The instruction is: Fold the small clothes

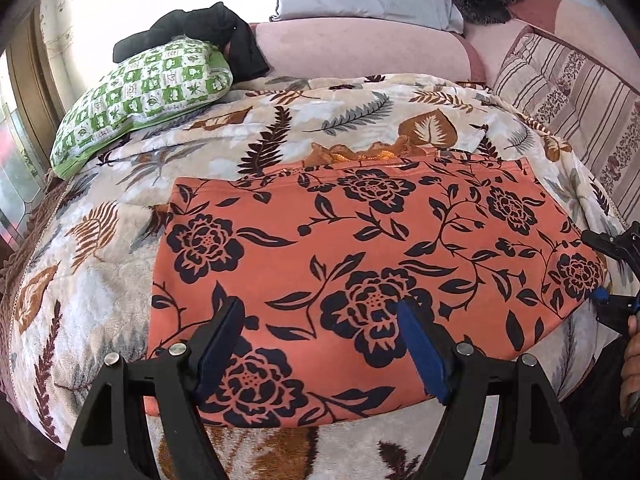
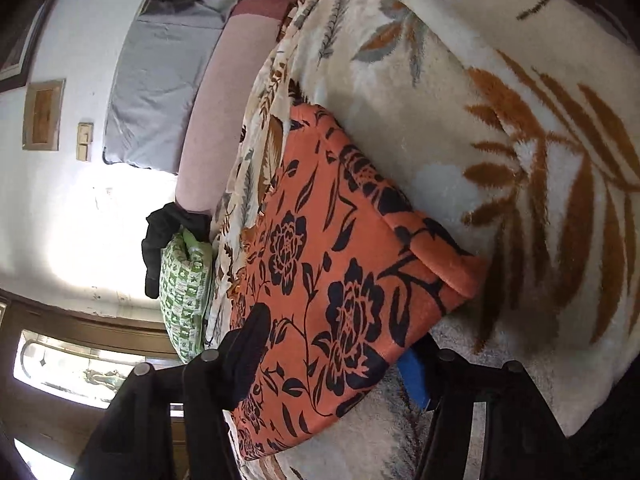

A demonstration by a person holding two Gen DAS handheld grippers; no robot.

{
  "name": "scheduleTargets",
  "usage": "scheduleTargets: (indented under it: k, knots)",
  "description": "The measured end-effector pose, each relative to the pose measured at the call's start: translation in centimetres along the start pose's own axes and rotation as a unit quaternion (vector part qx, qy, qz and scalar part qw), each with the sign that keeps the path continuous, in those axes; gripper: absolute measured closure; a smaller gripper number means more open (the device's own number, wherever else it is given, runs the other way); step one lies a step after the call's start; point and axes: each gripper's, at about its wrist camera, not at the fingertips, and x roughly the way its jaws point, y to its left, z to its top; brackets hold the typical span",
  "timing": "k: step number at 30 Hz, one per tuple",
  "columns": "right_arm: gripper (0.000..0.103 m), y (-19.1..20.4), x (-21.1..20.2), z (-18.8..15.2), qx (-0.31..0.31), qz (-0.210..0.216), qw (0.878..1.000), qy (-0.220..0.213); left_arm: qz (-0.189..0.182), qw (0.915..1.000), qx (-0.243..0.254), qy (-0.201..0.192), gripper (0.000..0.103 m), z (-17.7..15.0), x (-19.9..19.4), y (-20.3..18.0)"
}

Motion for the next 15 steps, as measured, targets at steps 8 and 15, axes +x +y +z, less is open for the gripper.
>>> scheduleTargets:
  k: [8, 15]
  knots:
    - [0.040, -0.6, 0.7, 1.0, 0.024, 0.014, 1.000, 0.005, 0.005, 0.9998, 0.010, 0.014, 0.024, 1.9, 1.8, -1.7]
    - [0.040, 0.0, 1.4, 1.5, 0.002, -0.019, 1.000, 0.002, -0.003, 0.9994, -0.027, 0.022, 0.024, 3.5, 3.9, -1.7]
